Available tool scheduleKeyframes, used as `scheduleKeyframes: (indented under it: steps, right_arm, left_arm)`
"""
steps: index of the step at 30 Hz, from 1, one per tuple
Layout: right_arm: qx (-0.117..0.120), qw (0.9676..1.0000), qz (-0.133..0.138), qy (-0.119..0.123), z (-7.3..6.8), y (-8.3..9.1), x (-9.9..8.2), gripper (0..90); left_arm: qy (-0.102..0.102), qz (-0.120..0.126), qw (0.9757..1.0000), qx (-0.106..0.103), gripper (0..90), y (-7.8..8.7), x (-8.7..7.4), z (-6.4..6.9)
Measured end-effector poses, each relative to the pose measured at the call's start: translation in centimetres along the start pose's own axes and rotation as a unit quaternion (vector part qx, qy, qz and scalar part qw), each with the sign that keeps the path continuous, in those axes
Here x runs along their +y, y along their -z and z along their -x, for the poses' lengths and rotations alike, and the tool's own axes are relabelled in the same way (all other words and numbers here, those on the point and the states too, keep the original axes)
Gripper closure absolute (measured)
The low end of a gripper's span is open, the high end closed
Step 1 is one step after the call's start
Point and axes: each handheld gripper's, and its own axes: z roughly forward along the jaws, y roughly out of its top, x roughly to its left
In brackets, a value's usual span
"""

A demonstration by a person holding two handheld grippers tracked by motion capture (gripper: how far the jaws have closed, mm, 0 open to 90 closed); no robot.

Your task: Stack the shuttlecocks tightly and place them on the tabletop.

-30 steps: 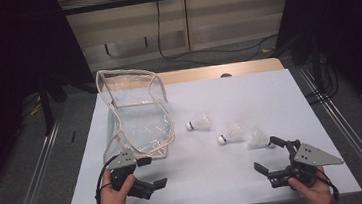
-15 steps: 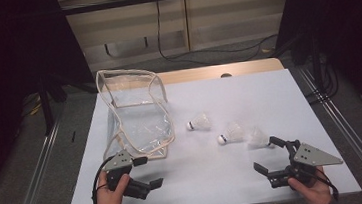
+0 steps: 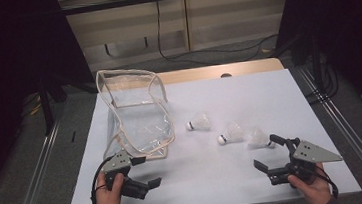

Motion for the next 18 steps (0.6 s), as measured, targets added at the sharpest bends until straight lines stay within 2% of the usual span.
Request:
scheduleKeyframes:
  steps: [7, 9, 18]
  right_arm:
    - [-0.006, 0.9999, -0.003, -0.010, 0.3, -0.4, 0.4, 0.8]
    - [-0.008, 0.9999, -0.009, -0.005, 0.5, -0.6, 0.5, 0.8]
    - [-0.009, 0.9997, -0.016, -0.015, 0.9, -1.3, 0.7, 0.8]
  left_arm:
    - [0.002, 0.009, 1.0000, -0.001, 3.7, 0.1, -0.1, -0.1]
    - [0.001, 0.009, 1.0000, 0.001, 3.7, 0.1, -0.1, -0.1]
    - [-0.002, 0.005, 1.0000, 0.004, 3.7, 0.1, -0.2, -0.2]
